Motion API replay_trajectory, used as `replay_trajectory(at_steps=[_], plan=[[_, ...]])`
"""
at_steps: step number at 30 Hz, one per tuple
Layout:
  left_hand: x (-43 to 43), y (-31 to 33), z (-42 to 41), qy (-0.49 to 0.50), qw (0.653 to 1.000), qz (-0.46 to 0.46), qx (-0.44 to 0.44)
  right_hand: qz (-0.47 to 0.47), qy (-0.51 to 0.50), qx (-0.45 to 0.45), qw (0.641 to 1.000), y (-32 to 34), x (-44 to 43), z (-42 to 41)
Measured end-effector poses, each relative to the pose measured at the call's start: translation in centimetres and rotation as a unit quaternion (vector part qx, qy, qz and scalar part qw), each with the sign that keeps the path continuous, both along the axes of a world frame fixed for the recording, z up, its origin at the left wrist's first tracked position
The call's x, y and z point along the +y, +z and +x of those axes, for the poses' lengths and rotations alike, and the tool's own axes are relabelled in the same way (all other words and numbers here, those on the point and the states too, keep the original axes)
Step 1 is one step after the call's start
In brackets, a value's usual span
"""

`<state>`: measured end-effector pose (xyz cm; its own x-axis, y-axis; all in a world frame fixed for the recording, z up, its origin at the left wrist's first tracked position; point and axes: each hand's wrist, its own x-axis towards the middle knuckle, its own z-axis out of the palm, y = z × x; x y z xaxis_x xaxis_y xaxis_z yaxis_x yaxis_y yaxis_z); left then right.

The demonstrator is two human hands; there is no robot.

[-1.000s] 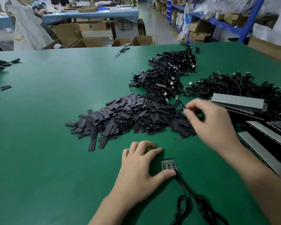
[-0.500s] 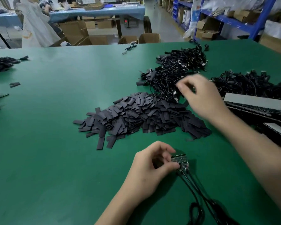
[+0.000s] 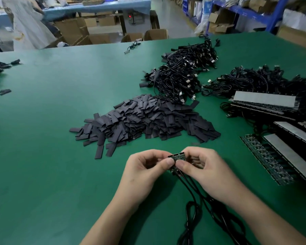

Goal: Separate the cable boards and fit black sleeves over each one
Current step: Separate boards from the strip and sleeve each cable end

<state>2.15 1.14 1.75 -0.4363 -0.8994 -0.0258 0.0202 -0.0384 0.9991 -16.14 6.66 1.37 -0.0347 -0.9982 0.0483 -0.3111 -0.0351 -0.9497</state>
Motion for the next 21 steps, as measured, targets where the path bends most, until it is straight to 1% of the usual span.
replay_trajectory(at_steps=[7,13,15,17,18,19,21], plan=[[-0.3,0.3,0.3,-0.026,0.998,0.047,0.019,0.014,0.013,-0.109,0.994,-1.1,-0.2,0.4],[-0.4,0.5,0.5,-0.04,0.996,0.073,0.034,0.02,0.023,-0.152,0.988,-1.1,-0.4,0.4],[0.0,0.4,0.4,-0.062,0.993,0.087,0.059,0.025,0.026,-0.193,0.981,-0.9,-0.3,0.4],[0.4,0.3,0.2,-0.07,0.992,0.084,0.055,0.039,0.007,-0.217,0.975,-0.5,-0.3,-0.2],[0.5,0.3,0.2,-0.064,0.994,0.079,0.049,0.045,-0.006,-0.201,0.979,-0.4,-0.3,-0.6],[0.5,0.4,0.2,-0.054,0.995,0.072,0.045,0.051,-0.016,-0.163,0.985,-0.3,-0.3,-1.2],[0.2,0.5,0.4,-0.034,0.997,0.051,0.044,0.041,-0.024,-0.034,0.998,-0.2,0.0,-1.9]])
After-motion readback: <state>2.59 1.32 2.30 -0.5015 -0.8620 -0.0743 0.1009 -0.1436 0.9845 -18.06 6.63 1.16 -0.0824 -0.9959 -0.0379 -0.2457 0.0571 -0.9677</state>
